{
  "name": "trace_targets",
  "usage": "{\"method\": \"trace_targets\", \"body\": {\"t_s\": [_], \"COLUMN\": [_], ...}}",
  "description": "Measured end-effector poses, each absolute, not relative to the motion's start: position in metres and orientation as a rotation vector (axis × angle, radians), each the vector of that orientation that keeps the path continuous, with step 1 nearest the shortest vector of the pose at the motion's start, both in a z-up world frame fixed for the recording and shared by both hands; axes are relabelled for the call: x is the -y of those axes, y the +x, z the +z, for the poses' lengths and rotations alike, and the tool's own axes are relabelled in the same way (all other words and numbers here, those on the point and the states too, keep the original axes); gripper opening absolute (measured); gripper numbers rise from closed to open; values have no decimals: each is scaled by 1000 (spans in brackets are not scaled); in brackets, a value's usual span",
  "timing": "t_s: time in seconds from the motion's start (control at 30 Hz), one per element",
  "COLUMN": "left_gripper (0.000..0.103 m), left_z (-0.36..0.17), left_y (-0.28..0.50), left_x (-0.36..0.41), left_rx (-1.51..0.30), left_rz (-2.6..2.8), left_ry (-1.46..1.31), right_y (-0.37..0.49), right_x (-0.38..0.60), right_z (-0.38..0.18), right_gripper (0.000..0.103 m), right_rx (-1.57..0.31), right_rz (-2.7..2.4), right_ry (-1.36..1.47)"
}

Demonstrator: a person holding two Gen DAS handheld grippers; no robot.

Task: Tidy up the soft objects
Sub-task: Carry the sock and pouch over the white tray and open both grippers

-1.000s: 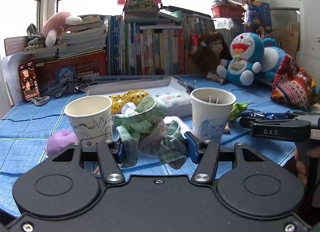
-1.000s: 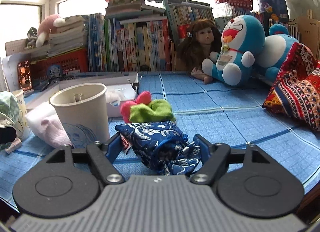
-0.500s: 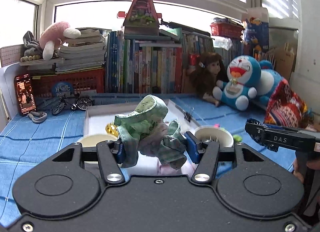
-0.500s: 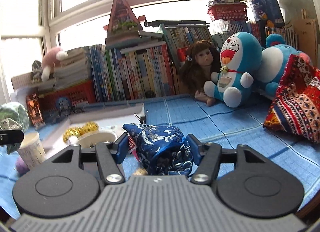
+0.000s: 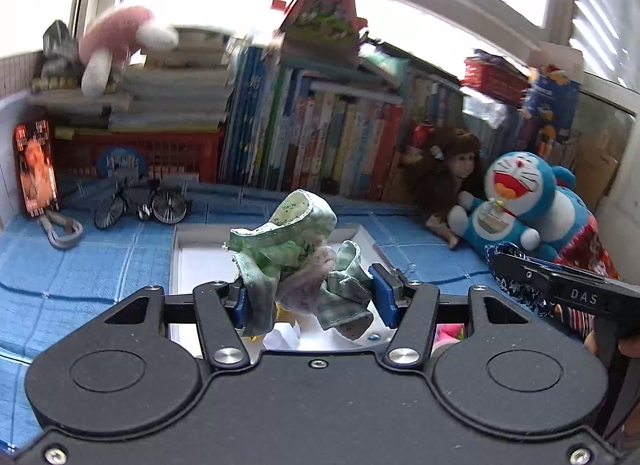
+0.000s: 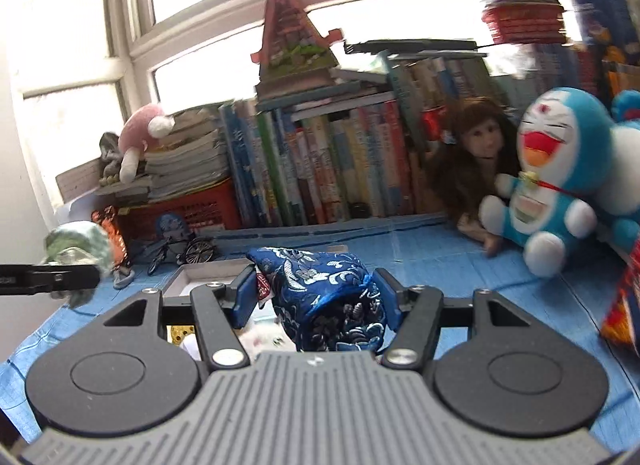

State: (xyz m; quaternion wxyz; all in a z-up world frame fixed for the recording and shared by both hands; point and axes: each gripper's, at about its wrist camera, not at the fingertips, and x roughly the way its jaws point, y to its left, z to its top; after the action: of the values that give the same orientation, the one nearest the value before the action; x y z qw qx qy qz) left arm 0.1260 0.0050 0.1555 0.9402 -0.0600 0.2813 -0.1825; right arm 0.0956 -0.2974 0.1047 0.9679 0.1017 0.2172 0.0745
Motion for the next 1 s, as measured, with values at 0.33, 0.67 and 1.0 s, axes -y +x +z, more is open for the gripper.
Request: {"method": "trace_targets", "body": {"t_s": [0.33,0.67,1.0], "left_gripper": [54,54,54], "left_z": [123,90,67], "left_y": [241,304,343], "left_x": [-1,7,16], "left_rx": [-859,-957,-1010], "left_rz": [-332,-274,-238], "left_ry": [-260,-285,-237], "right_y": [195,259,297], "right_x": [265,236,223], "right_z": [101,69,38], "right_gripper": [64,64,64], "right_rx": [-653,-789,-880], "right_rz": [211,150,111], "right_ry": [217,163,131]}}
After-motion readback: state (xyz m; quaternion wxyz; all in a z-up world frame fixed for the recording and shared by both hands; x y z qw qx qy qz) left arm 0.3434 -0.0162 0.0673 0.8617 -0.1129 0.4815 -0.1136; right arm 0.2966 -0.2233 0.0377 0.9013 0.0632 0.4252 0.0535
